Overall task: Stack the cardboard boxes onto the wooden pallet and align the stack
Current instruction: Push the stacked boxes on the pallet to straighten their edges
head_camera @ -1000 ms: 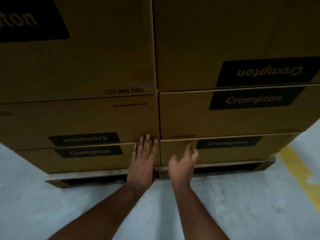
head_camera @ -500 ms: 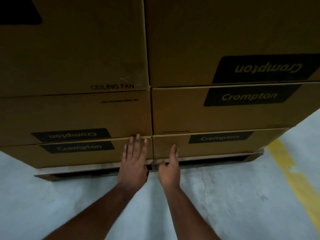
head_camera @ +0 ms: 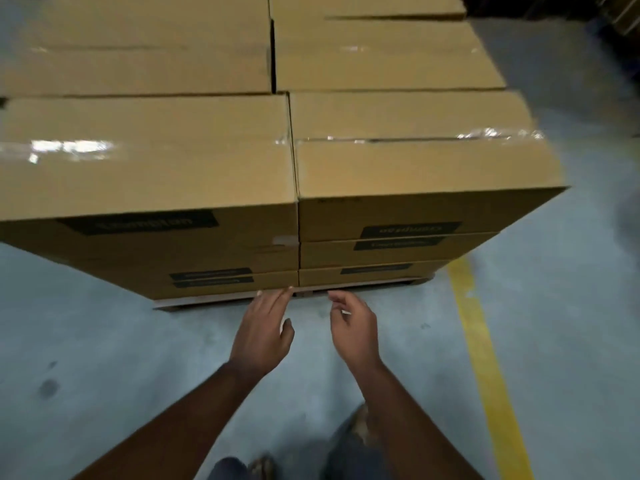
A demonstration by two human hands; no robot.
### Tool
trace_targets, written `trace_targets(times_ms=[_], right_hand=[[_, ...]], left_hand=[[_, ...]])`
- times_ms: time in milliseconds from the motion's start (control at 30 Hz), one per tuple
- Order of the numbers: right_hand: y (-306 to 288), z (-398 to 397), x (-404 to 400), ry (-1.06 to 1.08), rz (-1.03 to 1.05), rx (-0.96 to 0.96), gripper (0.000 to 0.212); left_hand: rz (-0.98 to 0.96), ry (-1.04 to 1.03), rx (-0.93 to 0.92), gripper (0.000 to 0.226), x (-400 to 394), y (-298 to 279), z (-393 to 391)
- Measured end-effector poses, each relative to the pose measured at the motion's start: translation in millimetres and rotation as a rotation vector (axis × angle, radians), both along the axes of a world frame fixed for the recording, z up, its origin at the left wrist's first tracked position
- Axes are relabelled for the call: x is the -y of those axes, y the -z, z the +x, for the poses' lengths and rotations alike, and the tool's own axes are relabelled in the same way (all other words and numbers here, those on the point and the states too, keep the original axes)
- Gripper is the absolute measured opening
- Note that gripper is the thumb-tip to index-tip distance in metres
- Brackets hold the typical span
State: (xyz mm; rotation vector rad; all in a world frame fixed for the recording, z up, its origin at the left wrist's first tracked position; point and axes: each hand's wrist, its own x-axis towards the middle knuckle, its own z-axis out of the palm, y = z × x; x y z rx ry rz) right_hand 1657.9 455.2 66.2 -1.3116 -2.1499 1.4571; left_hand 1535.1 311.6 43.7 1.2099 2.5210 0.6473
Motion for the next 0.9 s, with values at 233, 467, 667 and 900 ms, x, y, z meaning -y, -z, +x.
trace_targets(times_ms=[233,467,667,900], right_hand=[[-178,44,22,0.068,-0.055,-0.003,0.022],[-218,92,-20,0.229,-0.155,-0.02,0.021],[-218,139,-116,0.261,-0.181,-0.089,0.023],[-214,215,-306,0.196,-0.165,-0.121,0.02]], left_hand=[[0.108,0.015,0.109,0.037,25,-171,22],[0.211,0.027,0.206,0.035,-14,-215,54],[0.221,0.052,0.183,0.037,-113,-217,103],[0.243,0.008,0.183,0.04,-296,-213,195]])
